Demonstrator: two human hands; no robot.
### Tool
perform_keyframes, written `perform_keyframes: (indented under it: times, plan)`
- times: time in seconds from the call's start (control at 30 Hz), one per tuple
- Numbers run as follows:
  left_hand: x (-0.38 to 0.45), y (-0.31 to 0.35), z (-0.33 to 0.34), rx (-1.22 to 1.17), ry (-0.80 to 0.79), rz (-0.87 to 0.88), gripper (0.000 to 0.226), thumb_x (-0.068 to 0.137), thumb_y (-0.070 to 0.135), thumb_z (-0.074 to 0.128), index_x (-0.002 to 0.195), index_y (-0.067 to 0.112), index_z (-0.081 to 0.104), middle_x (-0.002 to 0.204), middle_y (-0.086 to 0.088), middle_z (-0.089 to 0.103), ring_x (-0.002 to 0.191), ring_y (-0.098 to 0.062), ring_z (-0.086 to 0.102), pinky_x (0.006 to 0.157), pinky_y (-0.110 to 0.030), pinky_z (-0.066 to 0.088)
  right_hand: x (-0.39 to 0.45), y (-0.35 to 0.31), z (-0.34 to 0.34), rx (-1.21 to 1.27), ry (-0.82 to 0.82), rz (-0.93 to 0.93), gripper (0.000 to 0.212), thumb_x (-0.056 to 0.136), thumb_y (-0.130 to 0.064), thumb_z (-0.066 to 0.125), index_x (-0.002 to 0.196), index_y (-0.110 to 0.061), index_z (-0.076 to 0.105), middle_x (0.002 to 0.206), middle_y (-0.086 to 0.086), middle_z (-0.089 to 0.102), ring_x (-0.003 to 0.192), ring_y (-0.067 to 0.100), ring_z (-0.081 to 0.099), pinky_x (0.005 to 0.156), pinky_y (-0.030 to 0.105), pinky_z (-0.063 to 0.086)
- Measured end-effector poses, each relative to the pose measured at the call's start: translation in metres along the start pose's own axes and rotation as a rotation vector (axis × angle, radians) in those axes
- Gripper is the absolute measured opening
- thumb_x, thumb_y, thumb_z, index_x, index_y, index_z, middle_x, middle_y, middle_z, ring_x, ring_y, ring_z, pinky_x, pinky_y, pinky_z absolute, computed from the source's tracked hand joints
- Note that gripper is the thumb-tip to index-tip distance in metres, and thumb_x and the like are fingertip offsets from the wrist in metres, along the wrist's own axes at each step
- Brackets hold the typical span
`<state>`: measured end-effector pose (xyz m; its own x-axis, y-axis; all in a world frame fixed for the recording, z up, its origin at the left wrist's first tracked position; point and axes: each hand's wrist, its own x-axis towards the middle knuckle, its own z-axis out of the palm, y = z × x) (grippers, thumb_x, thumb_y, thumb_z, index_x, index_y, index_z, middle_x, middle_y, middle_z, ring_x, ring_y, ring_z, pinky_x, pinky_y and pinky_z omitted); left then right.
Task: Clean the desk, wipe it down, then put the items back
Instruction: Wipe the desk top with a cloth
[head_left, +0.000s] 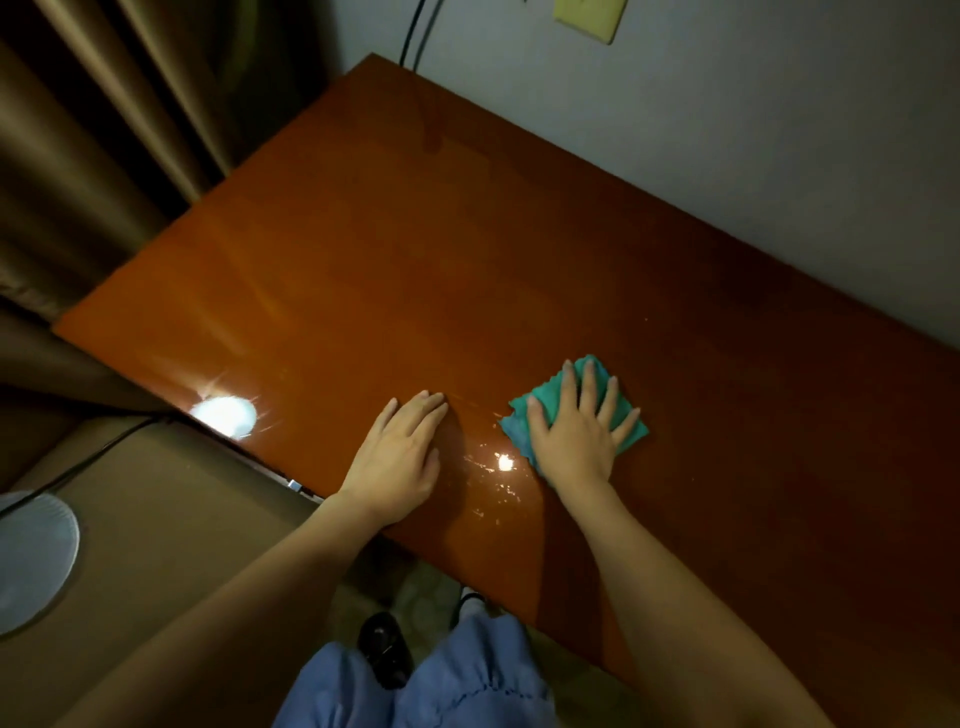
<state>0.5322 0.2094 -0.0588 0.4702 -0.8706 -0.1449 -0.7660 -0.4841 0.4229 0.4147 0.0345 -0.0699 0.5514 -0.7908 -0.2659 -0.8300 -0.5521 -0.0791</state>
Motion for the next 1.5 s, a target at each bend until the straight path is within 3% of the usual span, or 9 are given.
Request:
perform_keyframes:
  times: [0.2,0.33,0.53,0.7,0.9,1.03,1.17,1.37,1.5]
  plan:
    - [0.028,0.010,-0.002,0.048,0.008,-0.066,0.058,0.096,0.027,0.041,0.149,0.018,0.020,0.156,0.002,0.019,0.146,-0.013,0.005,0.113,-0.030,-0.010,-0.023,-0.012,0.007,-0.147,-0.005,-0.484,0.067,0.087,-0.061,0.028,0.143,-0.025,0.039,0.149,0.002,0.039,0.136,0.034,0.037,0.103,0.065,0.031]
    - [0.051,0.023,0.001,0.056,0.009,-0.124,0.059,0.097,0.032,0.039,0.150,0.019,0.017,0.157,0.002,0.015,0.146,-0.014,0.001,0.115,-0.038,-0.009,-0.033,0.052,0.011,-0.231,-0.082,-0.690,0.065,0.089,-0.065,0.029,0.145,-0.031,0.031,0.151,-0.003,0.034,0.141,0.026,0.024,0.108,0.057,0.017]
    - [0.073,0.038,0.008,0.037,0.050,-0.184,0.060,0.096,0.034,0.041,0.150,0.019,0.019,0.157,0.001,0.016,0.146,-0.015,-0.002,0.113,-0.045,-0.014,0.003,0.136,-0.011,-0.143,-0.002,-0.198,0.073,0.089,-0.069,0.004,0.149,-0.030,0.017,0.156,-0.004,0.017,0.144,0.024,0.013,0.114,0.052,0.004]
    - [0.089,0.043,0.012,0.051,0.038,-0.167,0.061,0.095,0.037,0.037,0.150,0.020,0.017,0.157,0.002,0.014,0.146,-0.015,-0.004,0.112,-0.047,-0.018,0.066,0.095,-0.028,-0.001,0.044,0.132,0.067,0.095,-0.060,0.017,0.152,-0.027,0.003,0.160,0.000,-0.002,0.146,0.027,-0.005,0.114,0.059,-0.003]
    - [0.108,0.035,0.009,0.054,0.007,-0.106,0.066,0.085,0.036,0.024,0.149,0.017,0.024,0.155,0.001,0.022,0.146,-0.015,0.003,0.115,-0.045,-0.012,0.046,0.023,-0.007,-0.138,0.049,-0.445,0.070,0.089,-0.062,0.021,0.149,-0.025,0.024,0.156,0.000,0.025,0.143,0.033,0.021,0.109,0.062,0.010]
    - [0.123,0.036,0.005,0.107,-0.009,-0.090,0.067,0.085,0.038,0.021,0.149,0.018,0.022,0.156,0.000,0.021,0.146,-0.016,0.004,0.115,-0.045,-0.011,0.031,0.080,-0.005,-0.244,-0.031,-0.745,0.068,0.089,-0.065,0.027,0.147,-0.029,0.026,0.153,-0.004,0.027,0.142,0.026,0.021,0.110,0.058,0.015]
    - [0.143,0.052,0.012,0.087,0.012,-0.157,0.066,0.088,0.042,0.022,0.150,0.020,0.018,0.157,0.000,0.015,0.146,-0.016,-0.003,0.112,-0.050,-0.016,0.063,0.145,-0.021,-0.220,-0.033,-0.477,0.066,0.092,-0.067,0.011,0.147,-0.031,0.022,0.152,-0.004,0.030,0.142,0.022,0.018,0.110,0.052,0.009]
    - [0.157,0.059,0.023,0.090,0.072,-0.169,0.074,0.083,0.051,0.013,0.149,0.020,0.022,0.156,-0.001,0.021,0.146,-0.017,-0.001,0.112,-0.050,-0.018,0.144,0.134,-0.049,-0.028,0.073,0.080,0.069,0.092,-0.062,0.016,0.152,-0.028,0.004,0.160,-0.004,-0.002,0.147,0.024,-0.004,0.115,0.056,-0.005]
    - [0.168,0.056,0.020,0.082,0.081,-0.133,0.076,0.080,0.052,0.013,0.148,0.021,0.026,0.154,0.000,0.025,0.146,-0.016,0.003,0.113,-0.049,-0.017,0.179,0.074,-0.051,-0.011,0.050,-0.055,0.069,0.094,-0.061,0.019,0.152,-0.027,0.001,0.160,-0.001,-0.004,0.146,0.028,-0.007,0.112,0.058,-0.008]
